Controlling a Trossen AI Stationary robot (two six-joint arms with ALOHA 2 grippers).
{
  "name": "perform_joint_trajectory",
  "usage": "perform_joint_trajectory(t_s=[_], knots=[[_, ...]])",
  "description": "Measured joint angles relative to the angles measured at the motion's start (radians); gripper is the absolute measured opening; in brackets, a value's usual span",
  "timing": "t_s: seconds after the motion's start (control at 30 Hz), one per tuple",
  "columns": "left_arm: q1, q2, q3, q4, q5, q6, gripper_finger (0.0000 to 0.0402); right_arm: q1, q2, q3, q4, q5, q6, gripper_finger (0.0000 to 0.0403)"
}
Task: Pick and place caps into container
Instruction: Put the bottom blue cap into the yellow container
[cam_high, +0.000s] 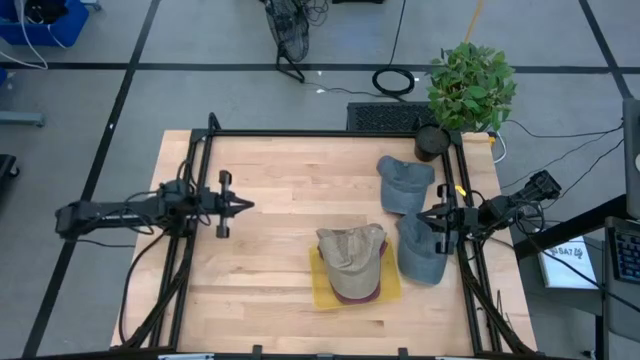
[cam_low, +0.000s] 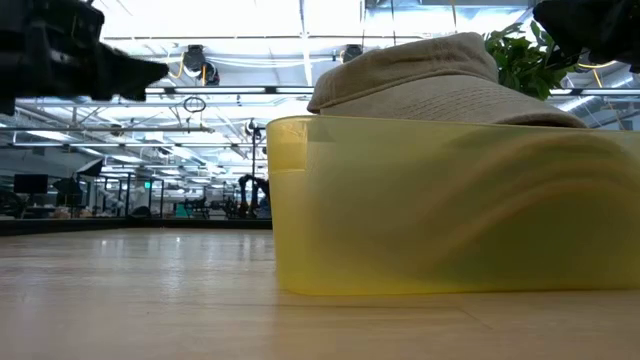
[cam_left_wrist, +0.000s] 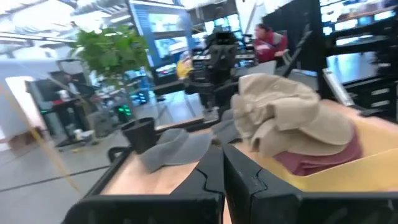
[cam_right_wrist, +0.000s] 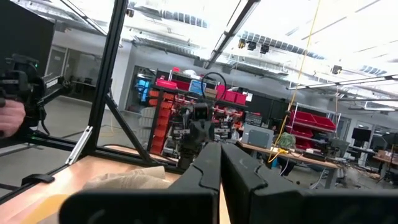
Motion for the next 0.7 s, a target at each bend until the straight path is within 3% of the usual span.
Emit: perform_joint_trajectory(t_s=[0.2,0.3,0.4,0.53,0.7], knots=[[0.043,0.001,-0.014,0.017,-0.002,-0.032,0.0002,0.0,0.0,0.0,-0.005,0.0,-0.063,0.0],[0.045,0.001,-0.014,0.036,-0.078,-0.035,0.001,0.0,0.005,0.0,-0.047,0.017,-0.069,0.0],[0.045,0.002,-0.013,0.03,-0.14,-0.03,0.0022,0.0,0.022,0.036,-0.056,0.171,-0.016,0.0],[0.045,0.002,-0.013,0.032,-0.161,0.004,0.0025,0.0,0.153,0.14,-0.257,0.394,0.088,0.0],[0.045,0.002,-0.013,0.031,-0.171,0.004,0.0011,0.007,0.376,0.364,-0.353,0.416,0.19,0.0]])
